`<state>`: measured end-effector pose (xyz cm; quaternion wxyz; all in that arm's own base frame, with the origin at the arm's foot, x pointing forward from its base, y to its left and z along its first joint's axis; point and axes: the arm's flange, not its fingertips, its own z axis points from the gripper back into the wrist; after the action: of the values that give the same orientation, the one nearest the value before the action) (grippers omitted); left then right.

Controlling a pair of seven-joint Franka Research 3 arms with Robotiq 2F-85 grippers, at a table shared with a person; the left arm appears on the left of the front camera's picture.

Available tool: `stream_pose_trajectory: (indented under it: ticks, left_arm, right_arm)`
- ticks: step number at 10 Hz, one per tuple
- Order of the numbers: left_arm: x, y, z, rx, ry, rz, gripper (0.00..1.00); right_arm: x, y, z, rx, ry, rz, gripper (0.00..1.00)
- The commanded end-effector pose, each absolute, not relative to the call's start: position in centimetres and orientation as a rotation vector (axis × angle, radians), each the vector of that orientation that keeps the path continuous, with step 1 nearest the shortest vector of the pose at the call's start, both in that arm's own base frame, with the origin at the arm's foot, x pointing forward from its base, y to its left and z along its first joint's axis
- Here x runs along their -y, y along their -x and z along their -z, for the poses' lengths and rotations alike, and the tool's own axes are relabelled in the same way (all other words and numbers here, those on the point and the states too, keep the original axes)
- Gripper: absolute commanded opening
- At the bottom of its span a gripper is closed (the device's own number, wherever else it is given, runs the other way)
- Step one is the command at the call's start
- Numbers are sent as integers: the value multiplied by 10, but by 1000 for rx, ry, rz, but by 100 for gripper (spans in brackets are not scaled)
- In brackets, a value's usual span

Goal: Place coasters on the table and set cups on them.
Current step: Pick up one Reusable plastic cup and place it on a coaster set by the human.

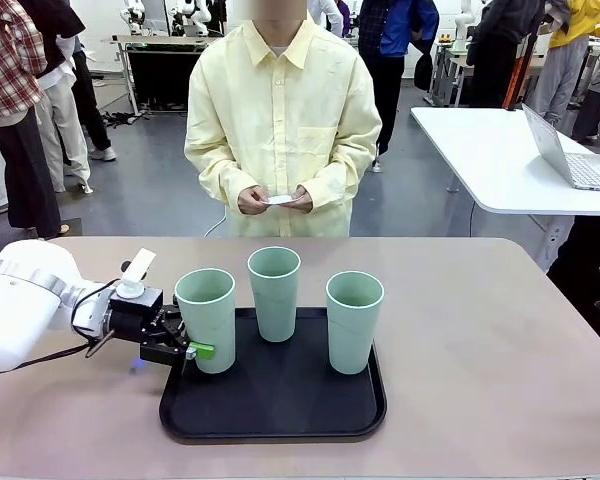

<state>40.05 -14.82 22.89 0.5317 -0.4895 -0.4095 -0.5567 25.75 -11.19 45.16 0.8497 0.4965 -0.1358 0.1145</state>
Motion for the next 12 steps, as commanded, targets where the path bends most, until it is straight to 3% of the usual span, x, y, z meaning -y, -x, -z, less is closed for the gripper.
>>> stream_pose_trajectory:
  ticks: [1, 3, 5, 8, 12]
  left_arm:
    - [151, -396, -329, 1074, 1026, 1171, 0]
    - [152, -395, -347, 1088, 1026, 1180, 0]
    - [158, -398, -410, 1090, 1004, 1193, 0]
    - [151, -408, -411, 1040, 1030, 1153, 0]
    - [155, -401, -424, 1087, 1014, 1161, 0]
  right_arm:
    - [112, -262, -452, 316, -1080, -249, 100]
    - [112, -262, -452, 316, -1080, -249, 100]
    - [112, -262, -452, 316, -1080, -249, 100]
    - [112, -262, -452, 316, -1080, -249, 100]
    - [112, -262, -452, 316, -1080, -249, 100]
